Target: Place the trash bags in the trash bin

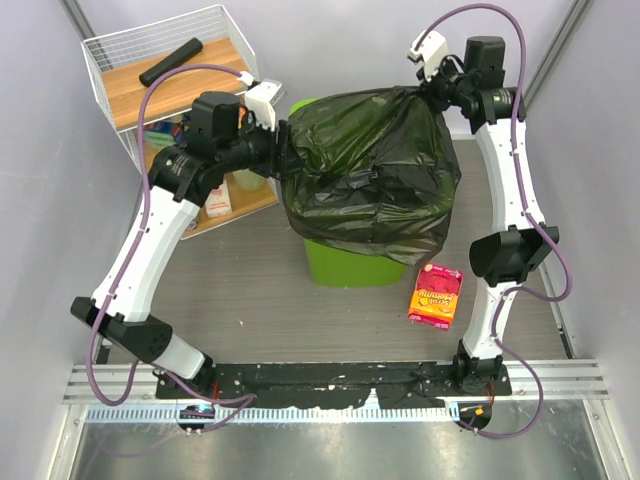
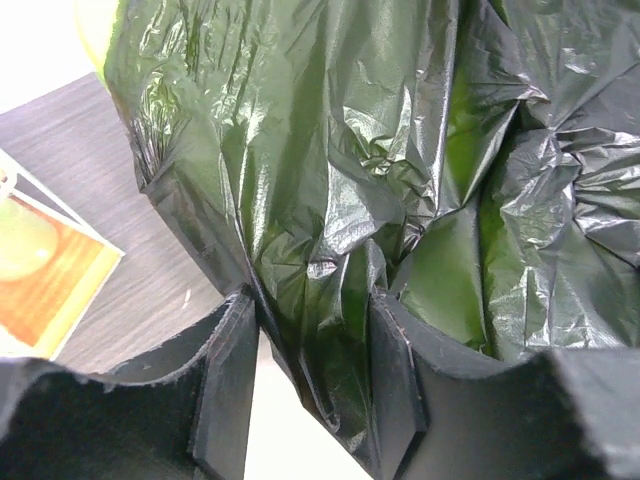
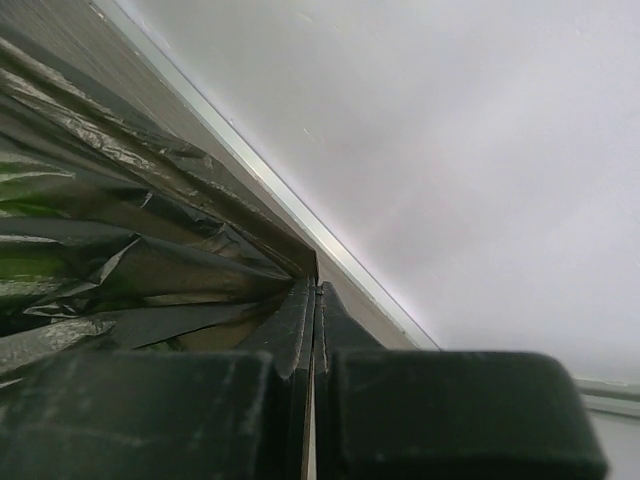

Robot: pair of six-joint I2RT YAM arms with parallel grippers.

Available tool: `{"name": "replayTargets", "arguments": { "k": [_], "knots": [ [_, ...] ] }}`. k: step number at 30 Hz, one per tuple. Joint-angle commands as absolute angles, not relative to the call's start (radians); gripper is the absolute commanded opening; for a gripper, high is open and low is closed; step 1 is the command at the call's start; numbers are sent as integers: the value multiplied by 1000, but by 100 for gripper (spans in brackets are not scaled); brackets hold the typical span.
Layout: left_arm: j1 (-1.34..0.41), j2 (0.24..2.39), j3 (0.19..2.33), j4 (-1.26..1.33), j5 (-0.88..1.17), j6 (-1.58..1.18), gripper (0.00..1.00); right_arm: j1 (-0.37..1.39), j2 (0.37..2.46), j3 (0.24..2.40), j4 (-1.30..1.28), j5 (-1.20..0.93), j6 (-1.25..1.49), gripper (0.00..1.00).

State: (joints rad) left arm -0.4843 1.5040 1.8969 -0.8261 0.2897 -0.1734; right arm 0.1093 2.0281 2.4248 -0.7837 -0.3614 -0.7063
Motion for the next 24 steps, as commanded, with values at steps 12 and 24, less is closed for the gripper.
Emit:
{"name": "replayTargets", "arguments": {
  "k": [12,24],
  "knots": [
    [-529,1756,2253,-1091,296,167,10,115,1842,2336,-936,-324,-735,1],
    [-528,1761,2296,-1074,247,196,23,84,1732,2177,-957,-356,-738,1]
  ]
}}
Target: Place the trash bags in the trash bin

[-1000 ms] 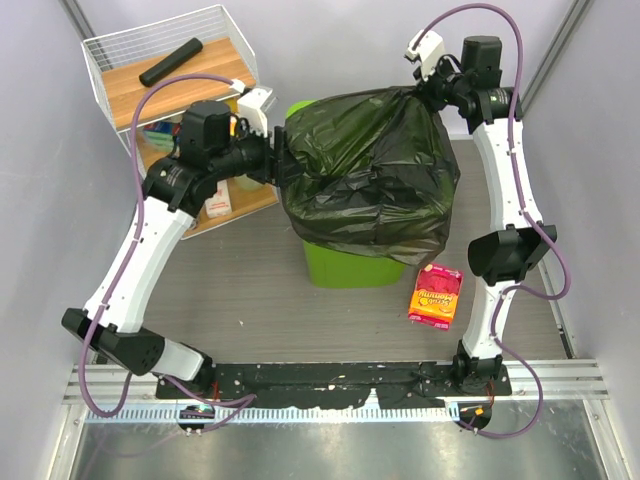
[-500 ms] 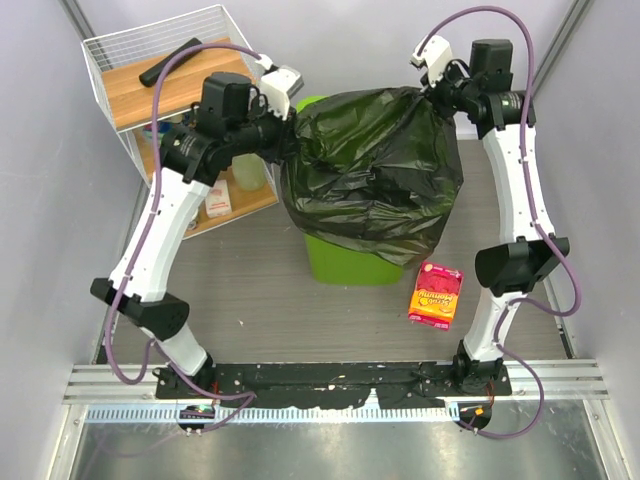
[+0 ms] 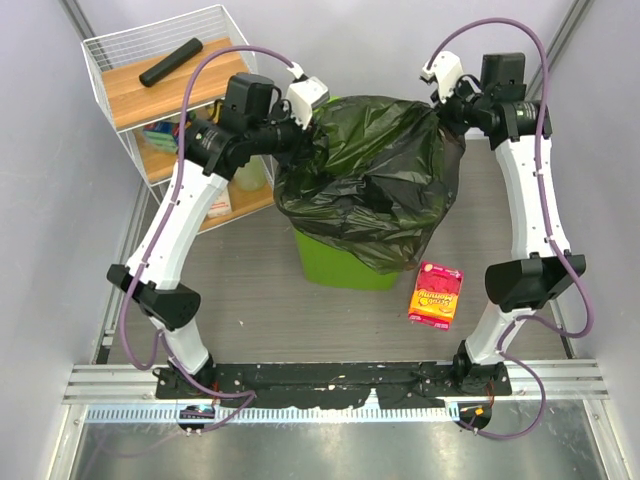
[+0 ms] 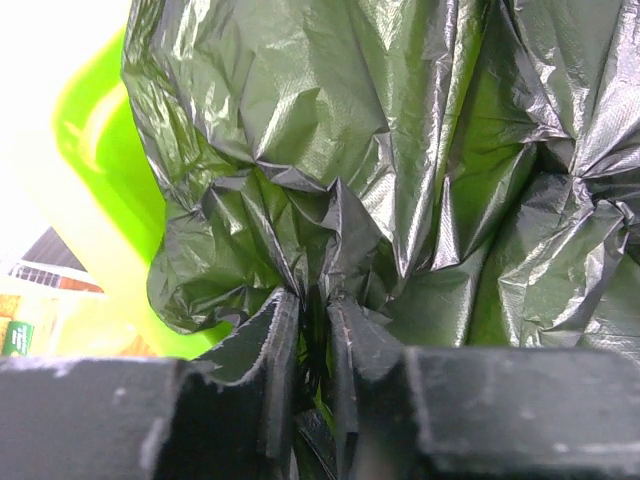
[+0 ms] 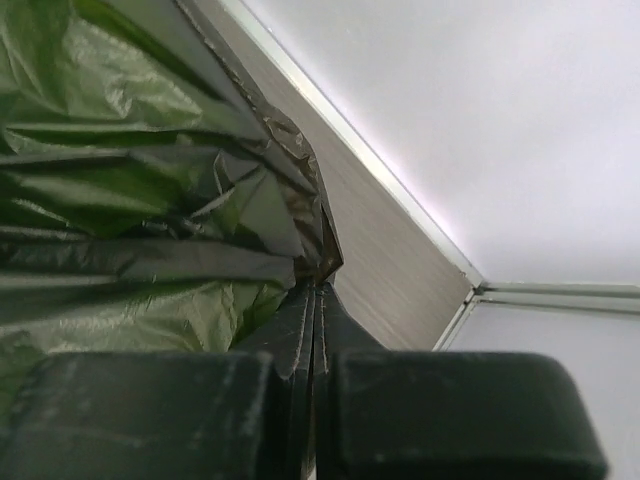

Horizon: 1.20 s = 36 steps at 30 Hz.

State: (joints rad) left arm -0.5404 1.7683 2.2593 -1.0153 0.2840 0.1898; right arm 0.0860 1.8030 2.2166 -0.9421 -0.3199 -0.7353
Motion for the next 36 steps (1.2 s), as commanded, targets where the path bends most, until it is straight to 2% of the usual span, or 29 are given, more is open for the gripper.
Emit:
{"name": "replayTargets", "arguments": {
  "k": [1,7,13,21,25,30,36],
  "knots": [
    [-529,1747,2290,-1071,244,190,26,83,1726,2163,-960,-362,-738,1],
    [-529,1638,2206,-1025,177,190,49,83,1689,2111,-979,-400,-733,1],
    [-529,1586,2191,-1017,94,218,62,83,1615,2030,-974,-439,-719,1],
    [-522,1558,2151,-960,9,239,61,84,1522,1947,-948,-471,-693,1],
    [-515,1568,2151,-904,-17,222,59,84,1526,1956,-867,-416,-661,1],
    [-515,1597,2177,-842,37,184,62,84,1610,2045,-804,-344,-643,1],
    [-502,1598,2149,-746,-32,127,62,84,1728,2153,-732,-313,-643,1]
  ]
}}
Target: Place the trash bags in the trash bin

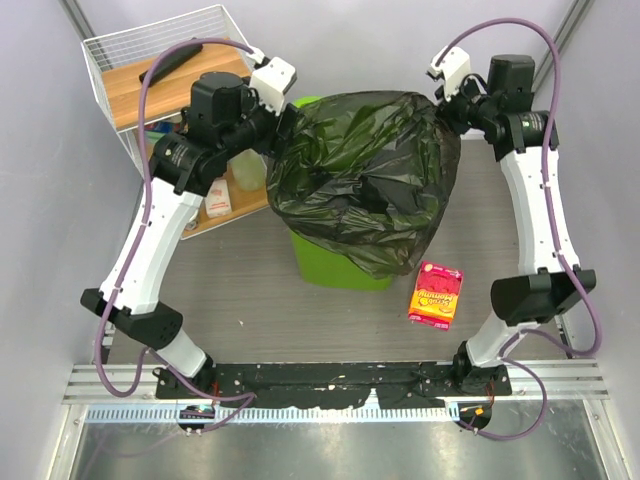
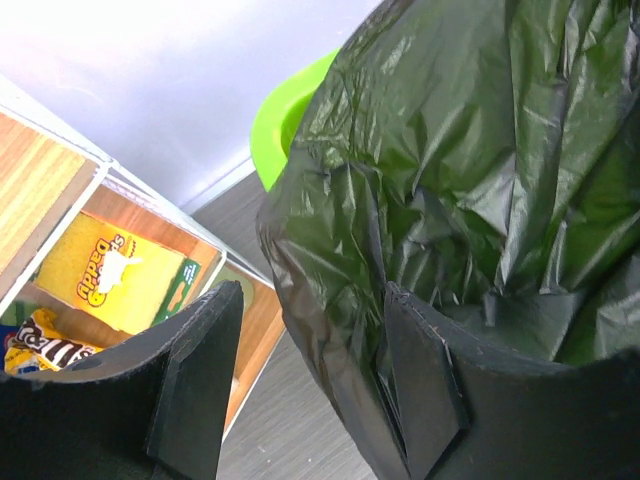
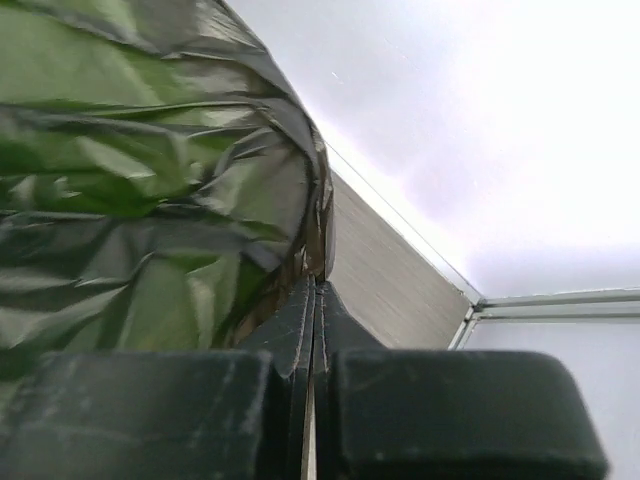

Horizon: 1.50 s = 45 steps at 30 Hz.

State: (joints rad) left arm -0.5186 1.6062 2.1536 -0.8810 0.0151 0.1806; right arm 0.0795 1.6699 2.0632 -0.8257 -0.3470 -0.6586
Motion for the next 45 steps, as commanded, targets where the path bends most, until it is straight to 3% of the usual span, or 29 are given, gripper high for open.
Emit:
{"name": "replayTargets", "arguments": {
  "k": [1,13,17,22,25,32,39,45],
  "knots": [
    [-496,1597,2142,-730,-41,117,62,84,1747,2186,-732,-311,-638,1],
    [-379,1595,2106,-657,92,17,64,68,1917,2325,-704,-412,-627,1],
    [-333,1614,2085,-635,274,-64,66,46,1928,2315,-696,-471,-614,1],
    [-315,1670,2083,-629,343,-89,71,34,1921,2278,-681,-500,-612,1],
    [-298,1693,2076,-618,377,-106,68,34,1916,2263,-681,-506,-615,1],
    [-247,1726,2033,-603,538,-163,44,26,1905,2218,-673,-509,-618,1],
    [-235,1678,1919,-555,587,-169,0,14,1890,2157,-637,-540,-589,1],
    [-224,1594,1773,-466,578,-170,0,-28,1855,2074,-597,-590,-546,2]
  ]
}}
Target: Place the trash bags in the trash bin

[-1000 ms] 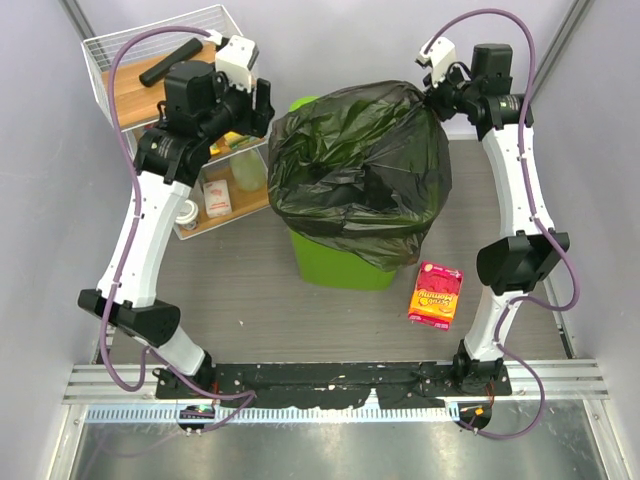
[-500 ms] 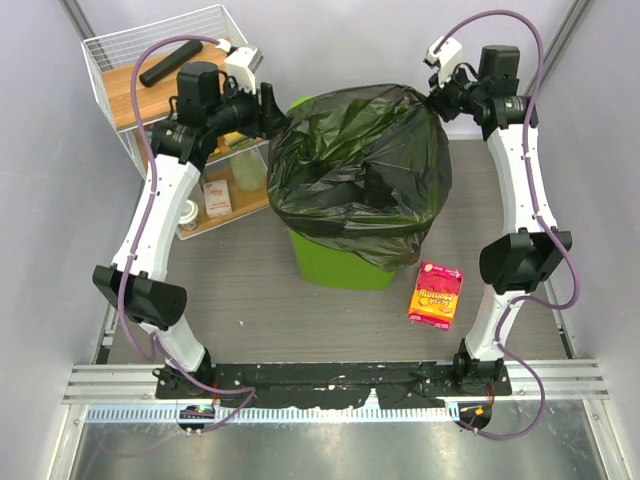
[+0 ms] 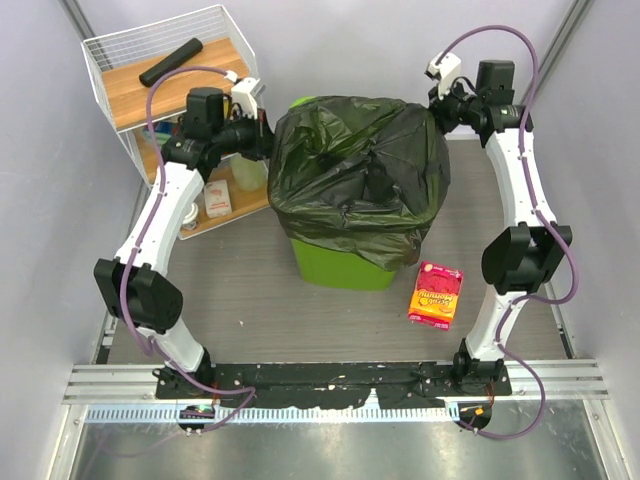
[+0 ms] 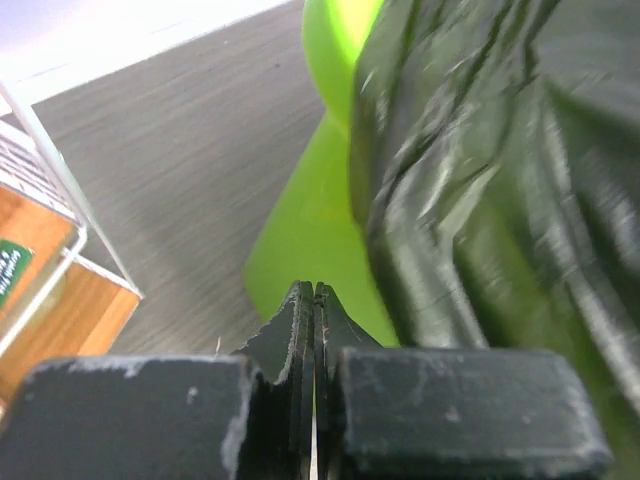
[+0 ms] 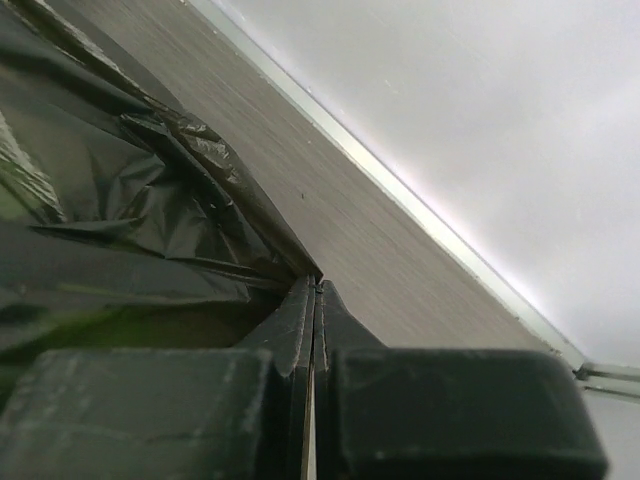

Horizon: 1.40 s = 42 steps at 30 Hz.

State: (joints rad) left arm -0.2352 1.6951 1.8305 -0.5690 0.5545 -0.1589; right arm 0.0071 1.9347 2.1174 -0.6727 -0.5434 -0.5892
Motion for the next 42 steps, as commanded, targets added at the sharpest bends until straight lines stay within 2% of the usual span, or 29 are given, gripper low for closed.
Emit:
{"name": "replayTargets", "arguments": {
  "k": [1,9,14,16,17,19,20,22,23,25,28,30,31,33,38,39,42],
  "knots": [
    [-224,1583,1751,-456,577,-170,0,-31,1850,2051,-594,-594,-543,1],
    [-207,1516,1687,-459,554,-118,0,-37,1819,2011,-584,-589,-534,2],
    [-160,1490,1718,-506,526,-23,1,-37,1850,2132,-655,-565,-528,26],
    [-138,1479,1735,-534,529,36,8,-37,1856,2173,-676,-534,-529,38],
    [-129,1476,1746,-552,541,82,16,-37,1859,2187,-690,-525,-531,43],
    [-118,1468,1766,-609,567,177,35,-37,1856,2242,-721,-496,-554,49],
    [-117,1468,1778,-650,596,237,49,-37,1856,2255,-748,-476,-561,51],
    [-117,1470,1813,-743,642,345,69,-37,1856,2299,-790,-444,-581,52],
    [-117,1476,1830,-802,676,403,75,-37,1853,2321,-807,-437,-606,54],
    [-117,1499,1887,-914,754,498,80,-37,1842,2338,-859,-422,-644,55],
    [-117,1554,1983,-1105,862,592,82,-38,1812,2347,-951,-399,-708,57],
    [-117,1581,2038,-1205,900,661,83,-41,1787,2355,-1036,-397,-779,61],
    [-118,1586,2048,-1247,914,698,83,-44,1781,2359,-1063,-397,-804,66],
    [-117,1579,2036,-1299,928,786,84,-49,1755,2364,-1141,-394,-856,68],
    [-118,1539,1935,-1316,954,929,94,-54,1726,2358,-1342,-425,-963,73],
    [-118,1536,1913,-1302,968,934,95,-54,1723,2349,-1357,-442,-971,82],
    [-123,1535,1884,-1266,1014,934,97,-54,1694,2286,-1364,-477,-1005,84]
  ]
}}
